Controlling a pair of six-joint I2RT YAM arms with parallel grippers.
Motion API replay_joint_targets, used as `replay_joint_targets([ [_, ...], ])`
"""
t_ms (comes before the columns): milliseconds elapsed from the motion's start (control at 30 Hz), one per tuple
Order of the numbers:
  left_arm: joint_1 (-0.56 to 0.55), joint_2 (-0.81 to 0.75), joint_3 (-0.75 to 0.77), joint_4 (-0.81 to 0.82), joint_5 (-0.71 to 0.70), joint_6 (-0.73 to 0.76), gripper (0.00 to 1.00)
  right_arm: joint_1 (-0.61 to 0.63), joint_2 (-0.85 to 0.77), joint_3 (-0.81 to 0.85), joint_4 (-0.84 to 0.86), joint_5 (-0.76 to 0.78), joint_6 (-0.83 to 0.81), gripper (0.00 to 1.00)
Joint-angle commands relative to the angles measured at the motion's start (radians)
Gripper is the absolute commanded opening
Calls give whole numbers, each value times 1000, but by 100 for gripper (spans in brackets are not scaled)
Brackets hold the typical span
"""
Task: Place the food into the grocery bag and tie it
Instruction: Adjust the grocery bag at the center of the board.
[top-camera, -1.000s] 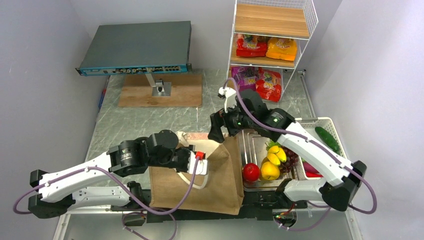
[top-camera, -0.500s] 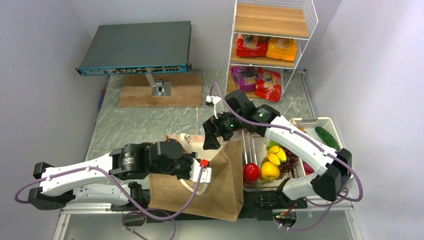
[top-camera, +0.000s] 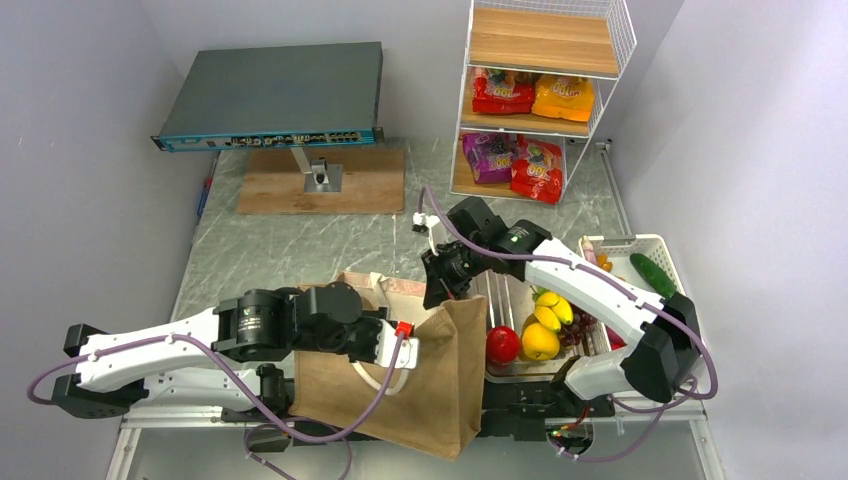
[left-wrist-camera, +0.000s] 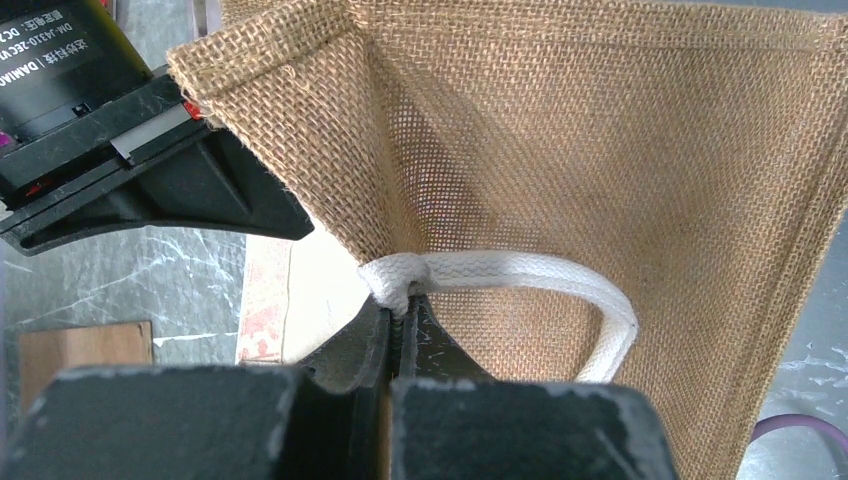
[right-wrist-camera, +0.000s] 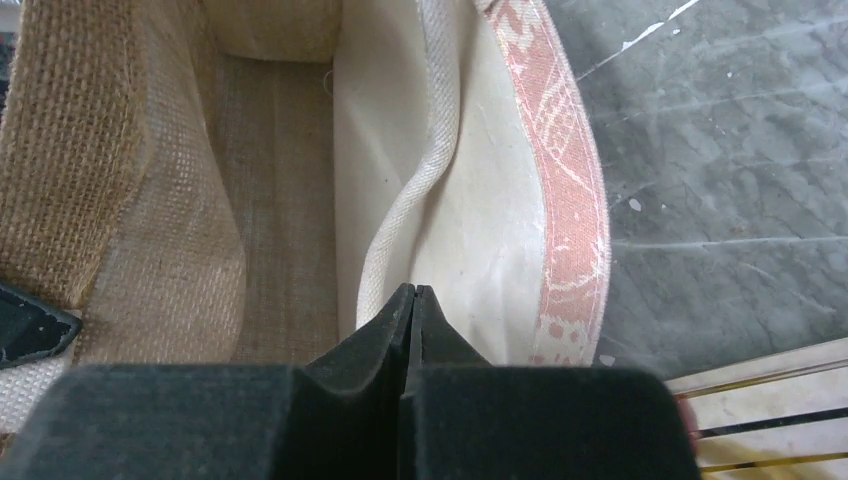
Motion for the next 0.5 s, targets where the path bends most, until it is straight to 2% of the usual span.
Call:
replay_joint_targets([
  [0, -8, -14, 34, -72, -48, -11, 0, -7, -34, 48, 50, 21, 26, 0],
  [100, -8, -1, 69, -85, -90, 29, 0, -12, -49, 106, 43, 65, 42, 0],
  [300, -8, -24, 102, -64, -131, 153, 0, -39, -75, 284, -9, 263, 62, 0],
  [467, -8, -26, 124, -30, -211, 268, 0, -100, -140, 306, 62, 412, 123, 0],
])
